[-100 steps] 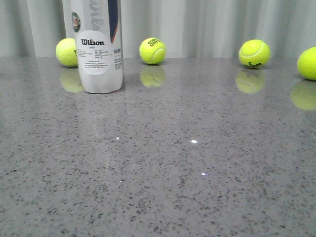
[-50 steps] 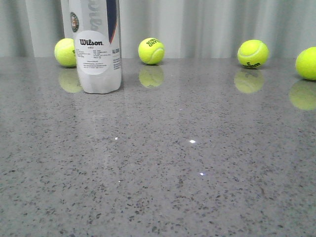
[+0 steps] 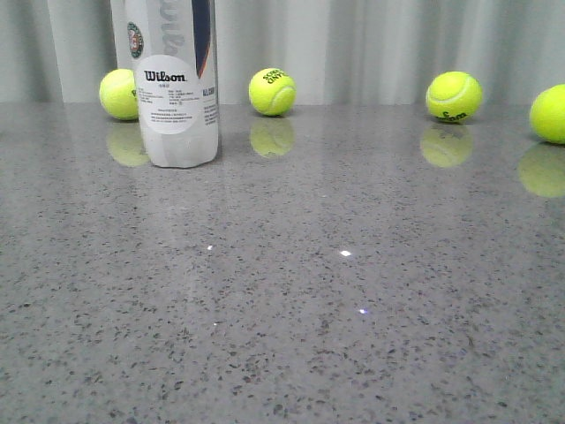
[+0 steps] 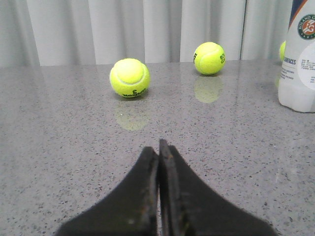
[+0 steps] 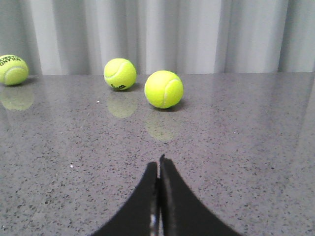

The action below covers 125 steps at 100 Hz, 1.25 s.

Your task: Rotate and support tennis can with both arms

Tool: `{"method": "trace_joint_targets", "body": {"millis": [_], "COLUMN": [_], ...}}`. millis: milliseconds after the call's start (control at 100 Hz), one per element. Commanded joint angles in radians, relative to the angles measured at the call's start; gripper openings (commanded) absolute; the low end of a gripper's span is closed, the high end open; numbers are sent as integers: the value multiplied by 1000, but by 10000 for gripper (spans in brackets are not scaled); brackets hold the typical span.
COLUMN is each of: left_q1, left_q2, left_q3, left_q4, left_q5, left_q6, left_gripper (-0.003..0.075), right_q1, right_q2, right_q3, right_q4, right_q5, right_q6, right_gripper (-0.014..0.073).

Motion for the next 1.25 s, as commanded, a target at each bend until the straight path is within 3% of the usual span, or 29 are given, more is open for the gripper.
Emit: {"method": "trace_joint_targets", "body": {"millis": [0, 210, 1240], "left_q1": [-2, -2, -2], "left_q2": [-34, -34, -34], "left_q3": [44, 44, 44], "left_q4": [-11, -11, -11], "left_q5": [-86, -86, -86], "left_q6": [-12, -12, -12], "left_gripper": [-18, -18, -18], "right_q1": [-4, -4, -4], "right_q2": [-17, -17, -17], "right_q3": [4, 4, 4], "right_q4": [27, -39, -40], "right_q5": [-65, -65, -65], "right_q6": [-44, -4, -4], "right_gripper": [-61, -61, -61]}}
